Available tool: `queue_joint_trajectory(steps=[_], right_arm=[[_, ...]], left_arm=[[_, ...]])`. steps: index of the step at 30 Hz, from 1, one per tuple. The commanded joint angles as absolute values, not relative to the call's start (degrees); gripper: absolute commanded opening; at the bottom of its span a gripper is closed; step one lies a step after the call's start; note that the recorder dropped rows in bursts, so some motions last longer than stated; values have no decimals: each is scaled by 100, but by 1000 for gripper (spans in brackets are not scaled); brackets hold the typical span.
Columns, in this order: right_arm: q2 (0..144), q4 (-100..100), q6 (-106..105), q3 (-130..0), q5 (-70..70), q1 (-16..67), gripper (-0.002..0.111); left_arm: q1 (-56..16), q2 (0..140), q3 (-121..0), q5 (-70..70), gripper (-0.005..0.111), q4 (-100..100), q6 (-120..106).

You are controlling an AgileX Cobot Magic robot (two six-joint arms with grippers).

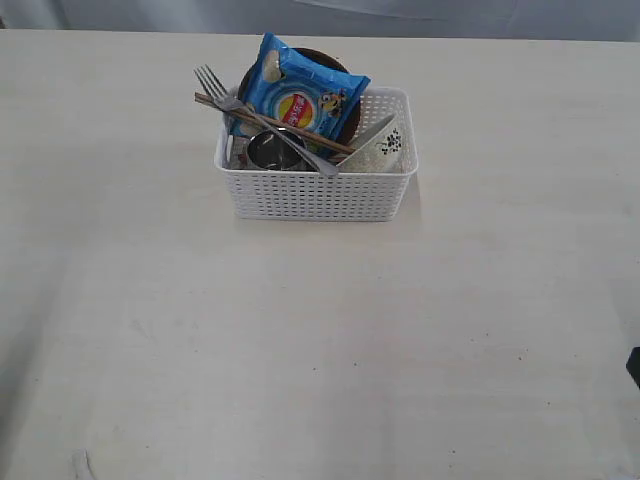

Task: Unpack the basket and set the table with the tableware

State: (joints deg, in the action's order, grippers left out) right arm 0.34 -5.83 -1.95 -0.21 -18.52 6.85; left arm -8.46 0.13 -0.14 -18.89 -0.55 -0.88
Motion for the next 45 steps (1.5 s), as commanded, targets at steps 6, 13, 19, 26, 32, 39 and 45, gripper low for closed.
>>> queue_joint_trajectory(steps=[6, 13, 19, 26, 32, 39, 45], right_arm=[[0, -867, -199, 0, -1006, 692, 0], [0, -134, 218, 0, 2587, 692, 0], [0, 350, 1320, -225, 4173, 692, 0], [0, -1170, 2116, -1862, 3062, 692, 0], [830, -2064, 3378, -3639, 2135, 692, 0], [2417, -3488, 4921, -5180, -734, 692, 0], [3967, -3491, 2397, -5941, -3239, 692, 0]], left_arm=[[-879, 0, 0, -1841, 0, -41, -63], [-879, 0, 0, -1841, 0, -41, -63], [-879, 0, 0, -1841, 0, -41, -63], [-879, 0, 0, -1841, 0, -41, -63], [-879, 0, 0, -1841, 0, -41, -63], [-879, 0, 0, -1841, 0, -41, -63], [-879, 0, 0, -1841, 0, -41, -63]])
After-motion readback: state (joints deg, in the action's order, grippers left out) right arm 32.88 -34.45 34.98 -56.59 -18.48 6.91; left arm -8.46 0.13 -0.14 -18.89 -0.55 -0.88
